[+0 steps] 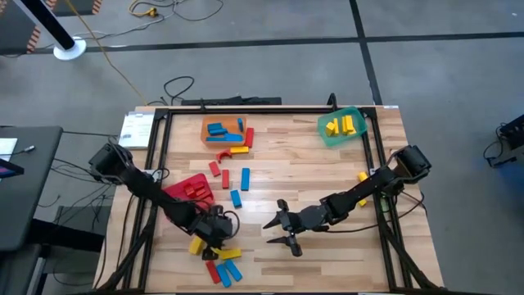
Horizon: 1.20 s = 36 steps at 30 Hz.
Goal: Sort blocks
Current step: Put the yellow block into the green bin
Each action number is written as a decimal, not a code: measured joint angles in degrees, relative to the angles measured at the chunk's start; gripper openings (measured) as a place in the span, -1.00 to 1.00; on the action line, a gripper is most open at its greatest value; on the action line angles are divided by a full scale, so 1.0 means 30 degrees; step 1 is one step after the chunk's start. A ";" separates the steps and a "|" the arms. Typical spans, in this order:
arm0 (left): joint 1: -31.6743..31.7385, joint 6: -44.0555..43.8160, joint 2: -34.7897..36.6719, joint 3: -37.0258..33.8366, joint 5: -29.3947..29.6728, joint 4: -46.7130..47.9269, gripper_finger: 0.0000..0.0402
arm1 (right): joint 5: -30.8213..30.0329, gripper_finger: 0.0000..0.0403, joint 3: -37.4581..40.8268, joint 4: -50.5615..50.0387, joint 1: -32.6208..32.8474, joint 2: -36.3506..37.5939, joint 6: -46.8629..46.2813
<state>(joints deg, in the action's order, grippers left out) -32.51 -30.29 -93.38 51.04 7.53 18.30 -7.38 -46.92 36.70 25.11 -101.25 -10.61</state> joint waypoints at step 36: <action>-0.6142 -1.6157 0.0013 0.4789 0.1178 1.2587 0.28 | 0.0015 0.15 0.0000 -0.1061 -0.0784 -0.0007 0.1098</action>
<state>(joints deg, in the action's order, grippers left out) -50.94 -78.76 -93.34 65.41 11.07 56.06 -7.33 -46.92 33.52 22.76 -101.27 -7.32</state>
